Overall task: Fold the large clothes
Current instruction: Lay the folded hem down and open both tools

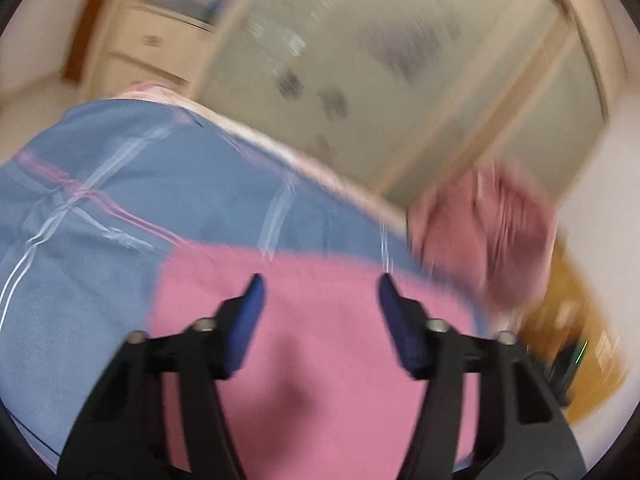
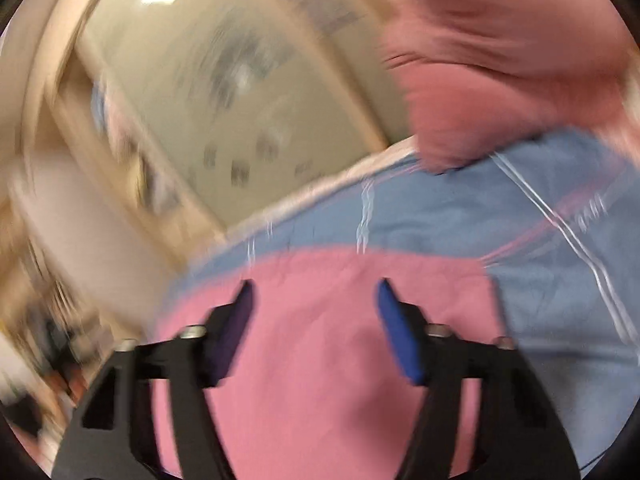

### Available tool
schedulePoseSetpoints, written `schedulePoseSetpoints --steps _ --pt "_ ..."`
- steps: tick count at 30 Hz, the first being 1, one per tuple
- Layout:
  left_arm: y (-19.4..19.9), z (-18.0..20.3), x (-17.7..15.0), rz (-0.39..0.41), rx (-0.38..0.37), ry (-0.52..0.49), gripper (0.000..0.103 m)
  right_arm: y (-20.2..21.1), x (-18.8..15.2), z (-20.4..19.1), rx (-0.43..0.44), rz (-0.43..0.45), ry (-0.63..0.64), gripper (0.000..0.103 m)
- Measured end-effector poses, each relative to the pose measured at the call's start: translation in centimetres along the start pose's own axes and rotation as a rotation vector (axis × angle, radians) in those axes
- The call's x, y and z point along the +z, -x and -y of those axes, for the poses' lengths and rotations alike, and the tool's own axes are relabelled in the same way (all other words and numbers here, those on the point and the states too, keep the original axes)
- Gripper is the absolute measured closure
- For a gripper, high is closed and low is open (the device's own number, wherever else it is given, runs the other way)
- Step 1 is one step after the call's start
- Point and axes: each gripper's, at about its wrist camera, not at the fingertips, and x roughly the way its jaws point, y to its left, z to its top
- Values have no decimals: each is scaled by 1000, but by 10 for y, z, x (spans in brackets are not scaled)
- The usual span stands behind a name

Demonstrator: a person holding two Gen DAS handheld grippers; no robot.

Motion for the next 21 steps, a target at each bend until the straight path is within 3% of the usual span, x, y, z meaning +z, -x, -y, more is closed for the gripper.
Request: schedulePoseSetpoints --steps 3,5,9,11,14,17,21 --pt "-54 59 -31 -139 83 -215 59 -43 -16 -62 -67 -127 171 54" --pt "-83 78 -46 -195 99 -273 62 -76 -28 -88 -71 -193 222 54" --pt "-141 98 -64 -266 274 -413 62 -126 -41 -101 -203 -254 310 55" --pt "-159 94 -61 -304 300 -417 60 -144 -45 -93 -245 -297 315 56" --pt "-177 76 -49 -344 314 -367 60 -160 -40 -76 -285 -312 327 77" --pt "-189 58 -39 -331 391 -333 59 -172 -27 -60 -307 -309 280 96" --pt "-195 39 -33 -319 382 -294 58 -181 -22 -44 -287 -293 205 103"
